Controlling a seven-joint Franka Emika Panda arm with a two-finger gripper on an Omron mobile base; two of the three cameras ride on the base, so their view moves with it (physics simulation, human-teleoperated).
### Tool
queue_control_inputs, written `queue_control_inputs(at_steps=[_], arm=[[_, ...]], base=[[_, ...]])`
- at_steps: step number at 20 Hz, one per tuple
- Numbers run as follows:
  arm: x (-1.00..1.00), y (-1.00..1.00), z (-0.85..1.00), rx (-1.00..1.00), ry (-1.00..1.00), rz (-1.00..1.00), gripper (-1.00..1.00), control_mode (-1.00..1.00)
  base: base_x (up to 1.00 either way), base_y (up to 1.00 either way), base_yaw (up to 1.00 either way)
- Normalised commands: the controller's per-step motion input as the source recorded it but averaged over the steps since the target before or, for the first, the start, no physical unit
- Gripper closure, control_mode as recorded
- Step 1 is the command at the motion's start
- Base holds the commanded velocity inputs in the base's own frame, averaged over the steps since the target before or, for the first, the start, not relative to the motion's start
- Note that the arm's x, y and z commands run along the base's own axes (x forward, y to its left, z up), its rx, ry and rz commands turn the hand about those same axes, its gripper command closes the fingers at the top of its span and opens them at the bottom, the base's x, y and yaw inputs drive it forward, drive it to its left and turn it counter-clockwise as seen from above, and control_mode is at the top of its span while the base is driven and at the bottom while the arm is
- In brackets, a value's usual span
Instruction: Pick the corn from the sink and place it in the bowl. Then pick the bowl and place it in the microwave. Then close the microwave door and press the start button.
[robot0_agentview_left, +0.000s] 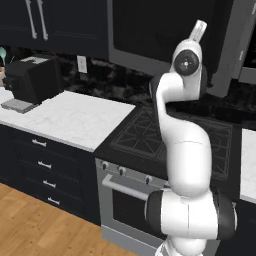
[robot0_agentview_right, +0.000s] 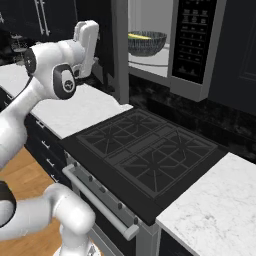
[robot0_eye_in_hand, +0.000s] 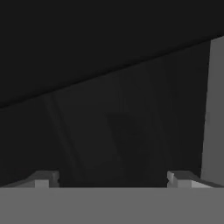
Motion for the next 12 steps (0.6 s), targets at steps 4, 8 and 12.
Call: queue_control_inputs(at_steps=[4, 8, 12], arm=[[0.76, -0.39, -0.02, 0.1, 0.0, 0.0, -1.0, -1.0], [0.85, -0.23, -0.02, 0.04, 0.0, 0.0, -1.0, -1.0], [0.81, -0.06, 0.0, 0.02, 0.0, 0.0, -1.0, -1.0]], base=[[0.0, 0.0, 0.0], [0.0, 0.0, 0.0], [0.0, 0.0, 0.0]])
